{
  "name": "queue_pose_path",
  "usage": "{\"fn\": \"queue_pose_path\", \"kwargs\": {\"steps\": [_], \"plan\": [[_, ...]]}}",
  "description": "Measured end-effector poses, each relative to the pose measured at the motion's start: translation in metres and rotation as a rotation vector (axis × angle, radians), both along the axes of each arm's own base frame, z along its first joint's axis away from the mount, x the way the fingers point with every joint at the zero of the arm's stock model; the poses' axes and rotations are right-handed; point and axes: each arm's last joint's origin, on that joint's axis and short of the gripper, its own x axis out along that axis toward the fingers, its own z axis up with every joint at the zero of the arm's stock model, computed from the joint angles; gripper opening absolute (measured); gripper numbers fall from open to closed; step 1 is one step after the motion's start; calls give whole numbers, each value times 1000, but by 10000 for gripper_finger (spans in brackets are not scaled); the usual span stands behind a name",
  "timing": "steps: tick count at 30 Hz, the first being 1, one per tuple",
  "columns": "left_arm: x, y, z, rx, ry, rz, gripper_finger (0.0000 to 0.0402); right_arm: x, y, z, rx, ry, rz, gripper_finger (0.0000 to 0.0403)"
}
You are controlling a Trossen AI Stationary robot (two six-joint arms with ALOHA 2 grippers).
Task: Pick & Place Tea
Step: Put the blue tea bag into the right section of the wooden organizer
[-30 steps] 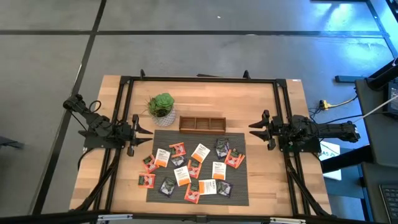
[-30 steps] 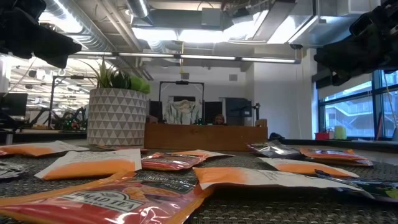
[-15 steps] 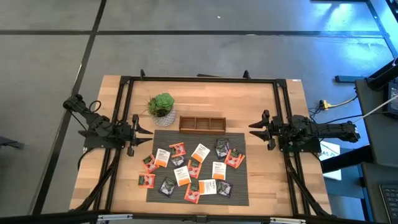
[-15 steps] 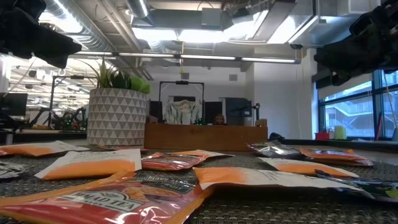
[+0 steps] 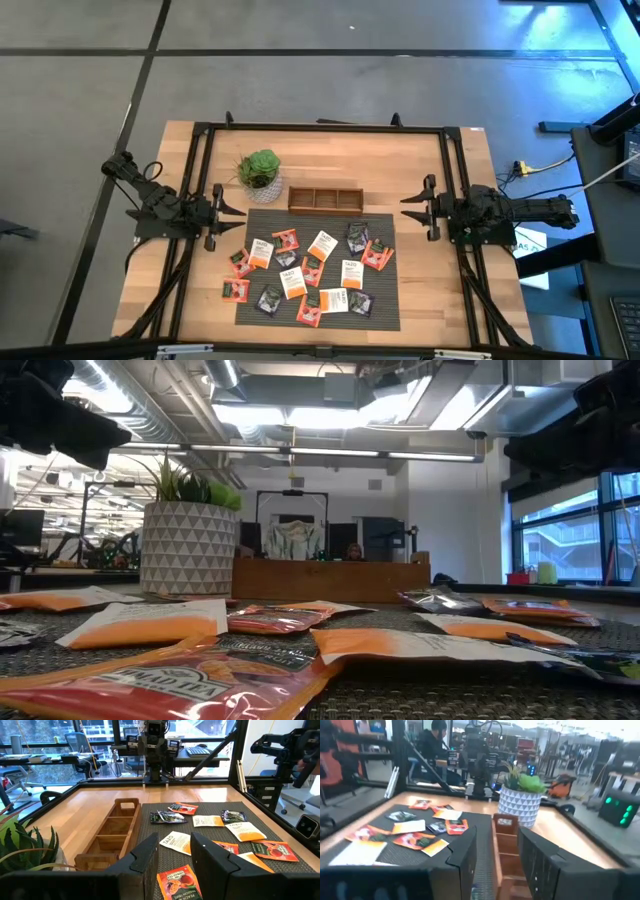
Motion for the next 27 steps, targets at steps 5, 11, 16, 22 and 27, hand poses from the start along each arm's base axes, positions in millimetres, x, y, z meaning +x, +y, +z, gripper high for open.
{"fn": "queue_pose_path", "kwargs": {"steps": [5, 11, 16, 22, 27], "plan": [[0, 0, 0, 1, -1, 10, 109, 0, 0, 0, 64, -1, 10, 142], [0, 0, 0, 0, -1, 9, 109, 0, 0, 1, 234, -14, 21, 142], [0, 0, 3, -19, -26, 18, 109, 0, 0, 9, 275, -89, 31, 144], [1, 0, 13, -87, -122, 26, 109, 3, 0, 22, 259, -216, 45, 173], [3, -1, 13, -79, -113, 27, 109, 14, 1, 21, 257, -194, 41, 219]]}}
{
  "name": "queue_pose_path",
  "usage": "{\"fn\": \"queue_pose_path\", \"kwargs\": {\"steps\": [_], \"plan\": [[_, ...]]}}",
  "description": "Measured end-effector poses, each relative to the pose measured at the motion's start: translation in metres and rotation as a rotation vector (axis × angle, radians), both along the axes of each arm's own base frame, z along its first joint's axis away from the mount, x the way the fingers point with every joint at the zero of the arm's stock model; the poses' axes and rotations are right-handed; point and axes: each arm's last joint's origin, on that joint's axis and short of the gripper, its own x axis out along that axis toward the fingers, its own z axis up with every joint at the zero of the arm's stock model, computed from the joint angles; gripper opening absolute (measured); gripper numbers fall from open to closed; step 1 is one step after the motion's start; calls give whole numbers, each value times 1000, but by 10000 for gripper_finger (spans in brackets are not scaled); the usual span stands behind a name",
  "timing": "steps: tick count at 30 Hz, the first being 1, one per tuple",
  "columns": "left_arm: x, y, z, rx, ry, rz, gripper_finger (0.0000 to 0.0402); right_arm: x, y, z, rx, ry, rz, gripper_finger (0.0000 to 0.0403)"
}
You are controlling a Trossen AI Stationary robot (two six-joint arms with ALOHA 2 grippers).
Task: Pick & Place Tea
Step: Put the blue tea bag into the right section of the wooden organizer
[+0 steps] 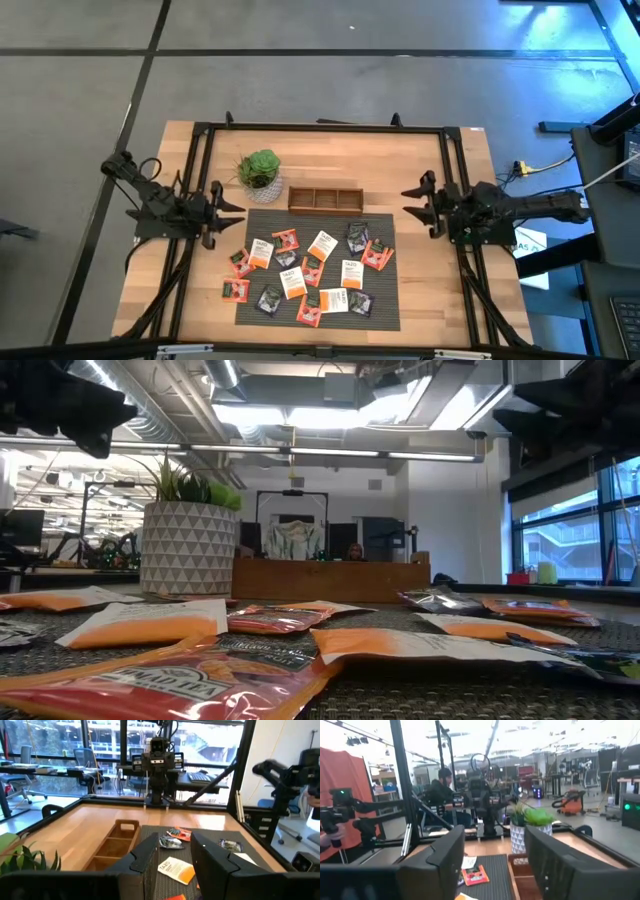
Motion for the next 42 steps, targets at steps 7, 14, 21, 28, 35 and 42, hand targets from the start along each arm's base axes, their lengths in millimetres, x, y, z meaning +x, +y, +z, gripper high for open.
{"fn": "queue_pose_path", "kwargs": {"steps": [7, 14, 21, 28, 35, 42], "plan": [[16, -4, 4, 20, -8, 36, 109, 34, 3, 23, -16, 159, 68, 268], [45, -9, -4, -8, 33, -12, 109, 78, 12, 30, 1, 350, 283, 278], [71, -14, -20, -43, 77, -64, 109, 105, 26, -5, 76, 576, 352, 277], [108, -29, -21, -3, 190, -117, 109, 113, 40, -34, 19, 705, 116, 257], [143, -44, -19, 40, 236, -143, 109, 109, 48, -49, 69, 805, -39, 226], [166, -52, -21, 112, 264, -153, 109, 111, 44, -65, 128, 877, -131, 207]]}}
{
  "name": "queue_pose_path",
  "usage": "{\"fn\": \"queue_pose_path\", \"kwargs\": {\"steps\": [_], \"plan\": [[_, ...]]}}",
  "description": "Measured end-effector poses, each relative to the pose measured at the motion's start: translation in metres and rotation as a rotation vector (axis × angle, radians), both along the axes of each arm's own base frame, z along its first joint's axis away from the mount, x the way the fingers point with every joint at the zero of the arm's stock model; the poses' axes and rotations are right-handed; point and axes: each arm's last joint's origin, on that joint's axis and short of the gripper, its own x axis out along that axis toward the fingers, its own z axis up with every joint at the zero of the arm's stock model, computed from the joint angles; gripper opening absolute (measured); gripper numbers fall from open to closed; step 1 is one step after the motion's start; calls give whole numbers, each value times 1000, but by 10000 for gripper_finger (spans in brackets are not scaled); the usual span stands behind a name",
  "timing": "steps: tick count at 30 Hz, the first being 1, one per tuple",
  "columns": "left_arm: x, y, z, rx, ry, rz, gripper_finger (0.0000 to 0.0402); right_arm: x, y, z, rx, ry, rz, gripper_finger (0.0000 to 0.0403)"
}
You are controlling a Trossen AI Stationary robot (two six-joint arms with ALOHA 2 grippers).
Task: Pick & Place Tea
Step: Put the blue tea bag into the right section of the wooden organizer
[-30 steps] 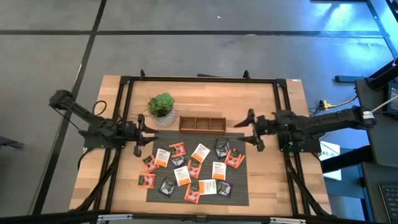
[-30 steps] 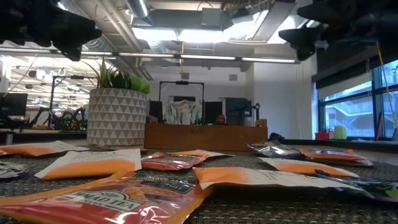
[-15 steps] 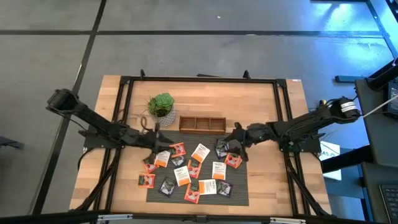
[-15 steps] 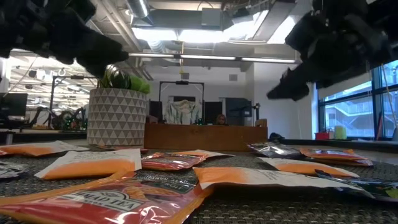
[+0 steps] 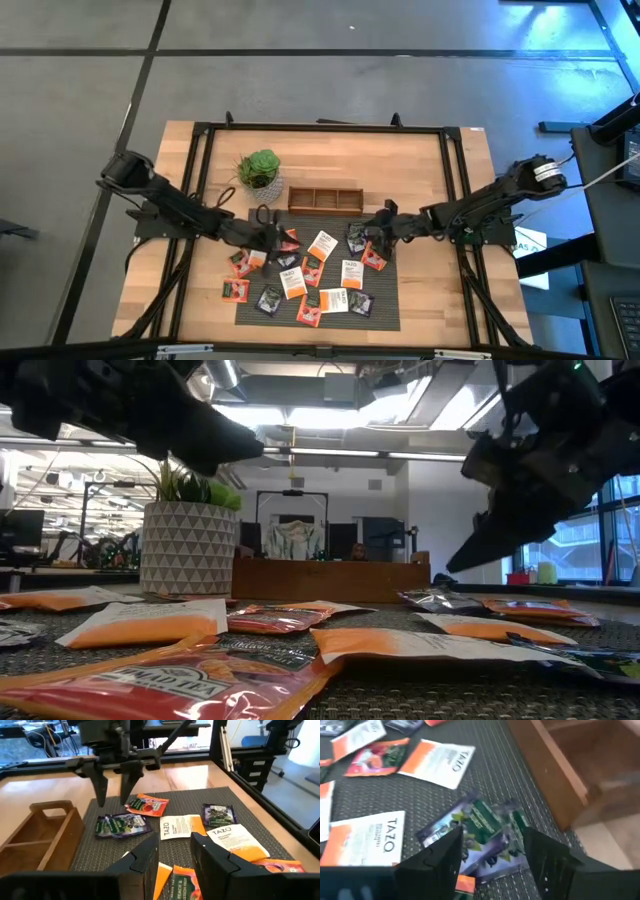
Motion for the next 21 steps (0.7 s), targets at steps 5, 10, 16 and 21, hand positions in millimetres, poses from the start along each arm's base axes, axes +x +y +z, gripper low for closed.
{"fn": "queue_pose_path", "kwargs": {"steps": [5, 10, 16, 21], "plan": [[12, -5, -1, 8, 7, -4, 109, 3, -5, -9, 63, 24, -79, 205], [15, -6, -5, 13, 21, -3, 109, 4, -8, -14, 114, 39, -122, 204], [15, -6, -6, 15, 25, -3, 109, 9, -7, -13, 138, -1, -95, 204], [15, -6, -6, 15, 25, -2, 109, 8, -7, -15, 120, 9, -85, 204]]}}
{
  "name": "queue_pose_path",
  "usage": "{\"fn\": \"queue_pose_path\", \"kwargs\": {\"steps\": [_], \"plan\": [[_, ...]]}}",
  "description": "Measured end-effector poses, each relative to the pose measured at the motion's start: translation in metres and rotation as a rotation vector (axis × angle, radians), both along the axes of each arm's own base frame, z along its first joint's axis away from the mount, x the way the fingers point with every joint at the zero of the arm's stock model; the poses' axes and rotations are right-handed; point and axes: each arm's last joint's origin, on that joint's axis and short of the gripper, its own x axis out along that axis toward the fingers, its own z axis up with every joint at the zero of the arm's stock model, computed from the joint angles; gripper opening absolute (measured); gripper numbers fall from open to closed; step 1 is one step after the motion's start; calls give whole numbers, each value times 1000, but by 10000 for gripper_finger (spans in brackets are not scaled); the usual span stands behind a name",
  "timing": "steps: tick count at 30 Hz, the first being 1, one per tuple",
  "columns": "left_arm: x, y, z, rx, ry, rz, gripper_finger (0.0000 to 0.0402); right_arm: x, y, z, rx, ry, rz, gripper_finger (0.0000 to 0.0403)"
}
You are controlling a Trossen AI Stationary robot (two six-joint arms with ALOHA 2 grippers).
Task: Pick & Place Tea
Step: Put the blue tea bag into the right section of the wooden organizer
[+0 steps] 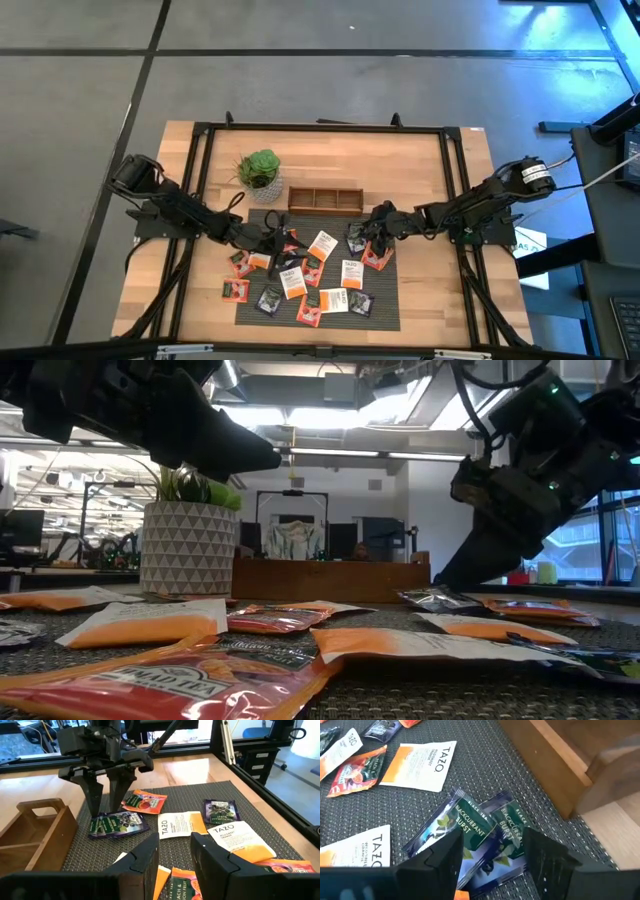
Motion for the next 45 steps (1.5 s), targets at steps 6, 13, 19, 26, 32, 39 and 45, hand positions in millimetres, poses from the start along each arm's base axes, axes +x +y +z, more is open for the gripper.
{"fn": "queue_pose_path", "kwargs": {"steps": [6, 13, 19, 26, 32, 39, 45], "plan": [[0, 0, 0, 0, 0, 0, 109, 1, 1, -8, 2, 27, 3, 204], [0, 0, 0, 1, 0, 1, 109, 4, 1, -14, 6, 22, 12, 184], [0, 0, 0, 6, 2, 13, 109, 4, 1, -15, -20, 31, 30, 118], [10, 6, -8, 6, 24, 58, 105, 3, 1, -15, -25, 40, 33, 44], [50, -5, -14, 96, 32, -27, 68, 3, 1, -16, -27, 46, 35, 11], [98, 3, -26, 60, 42, -6, 5, 3, 1, -16, -21, 46, 33, 11], [136, 0, -37, -11, 35, -82, 3, 3, 1, -16, -19, 46, 33, 19]]}}
